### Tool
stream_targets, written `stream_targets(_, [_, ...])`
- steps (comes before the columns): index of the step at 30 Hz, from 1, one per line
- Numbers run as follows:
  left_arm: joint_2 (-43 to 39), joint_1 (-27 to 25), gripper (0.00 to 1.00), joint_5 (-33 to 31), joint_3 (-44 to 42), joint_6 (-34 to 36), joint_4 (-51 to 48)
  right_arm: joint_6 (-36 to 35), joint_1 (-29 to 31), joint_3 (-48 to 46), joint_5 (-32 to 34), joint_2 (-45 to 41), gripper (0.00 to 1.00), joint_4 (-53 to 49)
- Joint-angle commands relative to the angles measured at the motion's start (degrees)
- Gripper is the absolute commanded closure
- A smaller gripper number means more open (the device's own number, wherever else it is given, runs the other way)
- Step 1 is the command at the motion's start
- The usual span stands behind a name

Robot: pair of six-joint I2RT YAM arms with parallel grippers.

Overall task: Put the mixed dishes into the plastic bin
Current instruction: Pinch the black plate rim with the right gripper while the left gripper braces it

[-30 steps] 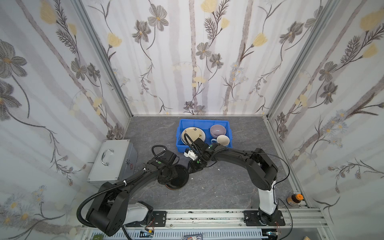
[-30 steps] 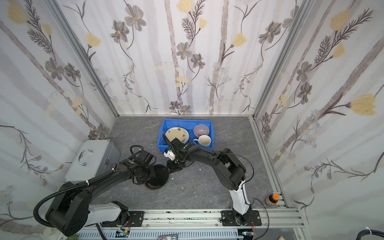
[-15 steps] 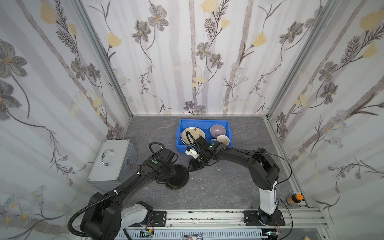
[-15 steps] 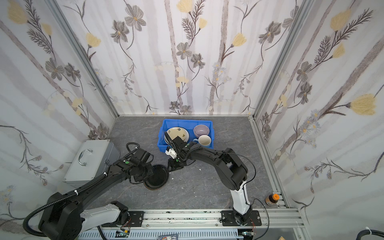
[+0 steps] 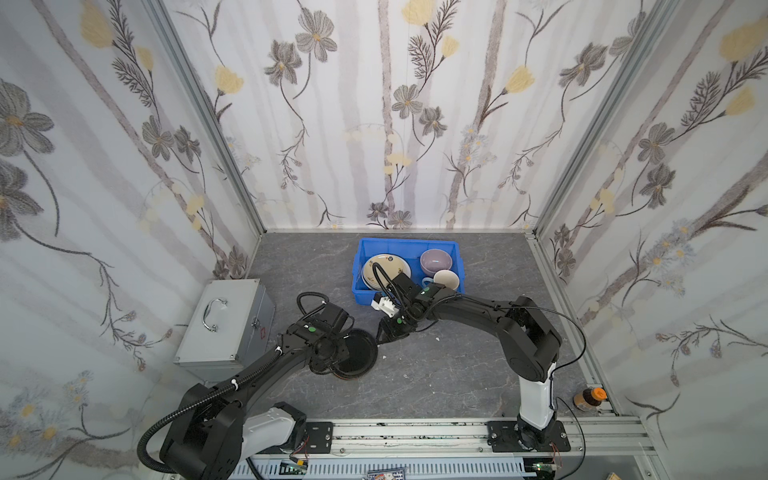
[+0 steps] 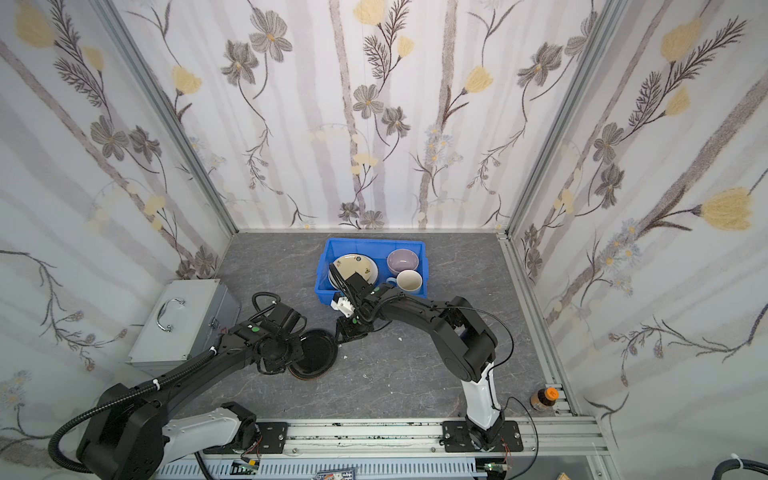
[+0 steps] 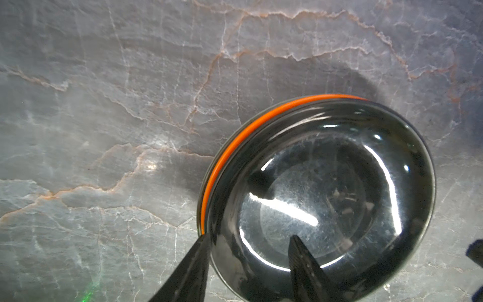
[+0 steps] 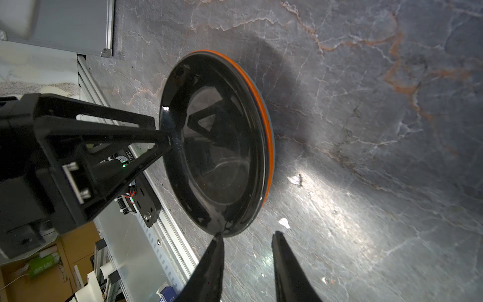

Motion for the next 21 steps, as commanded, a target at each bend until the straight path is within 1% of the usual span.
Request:
stream_targets(1, [0.63,0.06,0.49,0.32,-0.47,0.09,2.05,0.06,-0.03,-0.3,0.78,-0.67,0.67,1.52])
stream_targets(12, [1.97,0.12,0.49,1.12,-0.89,0.79,2.59,0.64,0.02,-0.27,0.96,-0.22,0.67,1.53])
stream_targets(21, [-3.03,0.2,0.48,-0.46,-0.49,1.04,-2.35,0.74,0.02,1.42,0.78,0.65,0.66,1.17])
